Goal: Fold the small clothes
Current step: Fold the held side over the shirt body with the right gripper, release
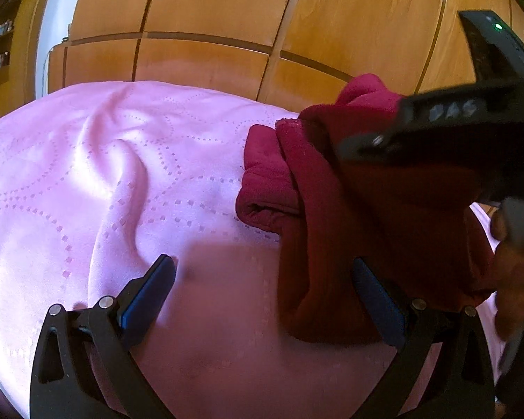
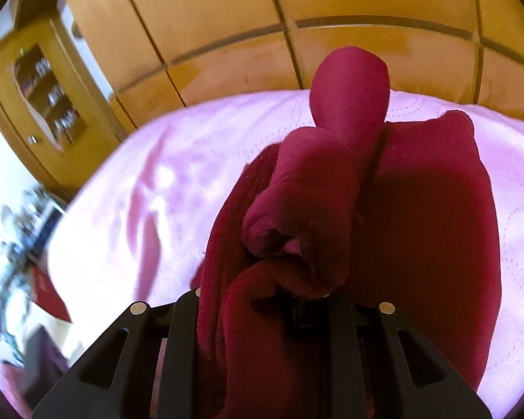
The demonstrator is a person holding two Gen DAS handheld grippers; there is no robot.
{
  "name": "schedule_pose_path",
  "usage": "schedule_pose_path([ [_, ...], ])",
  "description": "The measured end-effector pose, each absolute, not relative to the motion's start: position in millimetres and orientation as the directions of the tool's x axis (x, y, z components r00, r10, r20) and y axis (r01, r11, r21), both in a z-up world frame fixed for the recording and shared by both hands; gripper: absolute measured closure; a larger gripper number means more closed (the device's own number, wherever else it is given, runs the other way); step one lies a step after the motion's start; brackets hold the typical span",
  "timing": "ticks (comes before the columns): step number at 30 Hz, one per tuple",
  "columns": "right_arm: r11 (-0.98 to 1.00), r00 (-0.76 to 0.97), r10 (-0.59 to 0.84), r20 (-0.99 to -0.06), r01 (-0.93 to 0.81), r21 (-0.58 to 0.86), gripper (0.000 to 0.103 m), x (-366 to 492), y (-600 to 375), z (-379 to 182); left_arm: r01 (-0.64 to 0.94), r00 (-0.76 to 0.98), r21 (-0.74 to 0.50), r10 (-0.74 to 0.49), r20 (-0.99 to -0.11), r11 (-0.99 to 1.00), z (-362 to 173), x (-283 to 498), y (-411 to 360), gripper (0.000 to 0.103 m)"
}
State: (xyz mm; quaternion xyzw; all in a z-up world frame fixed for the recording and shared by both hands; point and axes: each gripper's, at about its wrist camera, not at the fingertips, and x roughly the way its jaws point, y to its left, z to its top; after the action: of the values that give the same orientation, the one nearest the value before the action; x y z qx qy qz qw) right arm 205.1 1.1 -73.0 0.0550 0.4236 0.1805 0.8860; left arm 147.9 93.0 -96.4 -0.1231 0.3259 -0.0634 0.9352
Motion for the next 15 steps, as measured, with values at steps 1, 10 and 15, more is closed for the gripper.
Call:
schedule_pose_path([
  [1,0.936,0.581,0.343,-0.739,-0.276,0.217,0.082,207,7,-75,0.046,0.778,-0.280,-0.210,-0.592,0.959,-96,148,94,0.002],
  [10,0.961,0.606,0.232,-0.761,-0.262,0.084,0.079,197,24,-76,0.157,0.789,-0.407,-0.363,-0.497,0.900,-97,145,110,0.002],
  [15,0.969,0.602,0.184,-0.777,-0.244,0.040,0.078,193,31,-73,0.195,0.785,-0.422,-0.399,-0.474,0.886,-98,145,110,0.002],
])
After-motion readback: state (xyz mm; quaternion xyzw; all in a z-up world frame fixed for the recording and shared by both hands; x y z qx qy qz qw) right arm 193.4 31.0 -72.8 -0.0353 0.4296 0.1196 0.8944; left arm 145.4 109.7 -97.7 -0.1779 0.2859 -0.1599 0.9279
